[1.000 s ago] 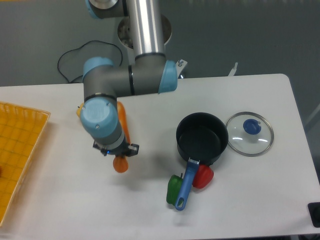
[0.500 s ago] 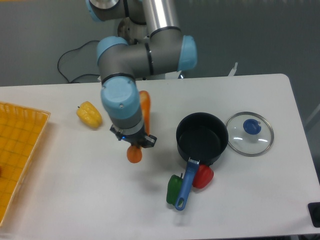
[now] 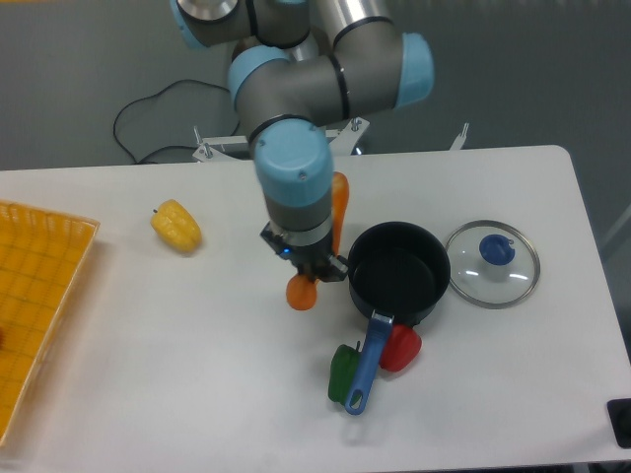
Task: Pick up the long bread
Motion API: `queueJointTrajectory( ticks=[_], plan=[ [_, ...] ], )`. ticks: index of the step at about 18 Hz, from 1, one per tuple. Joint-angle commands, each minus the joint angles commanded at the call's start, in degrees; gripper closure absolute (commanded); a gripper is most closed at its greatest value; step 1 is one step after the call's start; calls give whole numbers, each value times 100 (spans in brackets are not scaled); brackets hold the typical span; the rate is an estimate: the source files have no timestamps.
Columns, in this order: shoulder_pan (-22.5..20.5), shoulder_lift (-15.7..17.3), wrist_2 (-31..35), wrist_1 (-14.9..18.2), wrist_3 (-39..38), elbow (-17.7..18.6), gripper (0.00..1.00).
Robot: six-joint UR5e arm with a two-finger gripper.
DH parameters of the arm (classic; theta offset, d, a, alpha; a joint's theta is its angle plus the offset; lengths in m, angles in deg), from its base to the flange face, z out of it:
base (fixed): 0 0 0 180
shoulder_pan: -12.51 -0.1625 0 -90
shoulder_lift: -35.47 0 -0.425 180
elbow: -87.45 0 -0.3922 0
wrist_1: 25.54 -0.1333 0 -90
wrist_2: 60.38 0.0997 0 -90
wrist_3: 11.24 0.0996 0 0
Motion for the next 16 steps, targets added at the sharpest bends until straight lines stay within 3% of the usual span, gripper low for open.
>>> queueJointTrajectory(
  ticks=[9, 16],
  plan=[
    [-809, 131, -290, 35, 1399, -18, 84],
    [-836, 88, -317, -52, 1778, -18, 84]
  ],
)
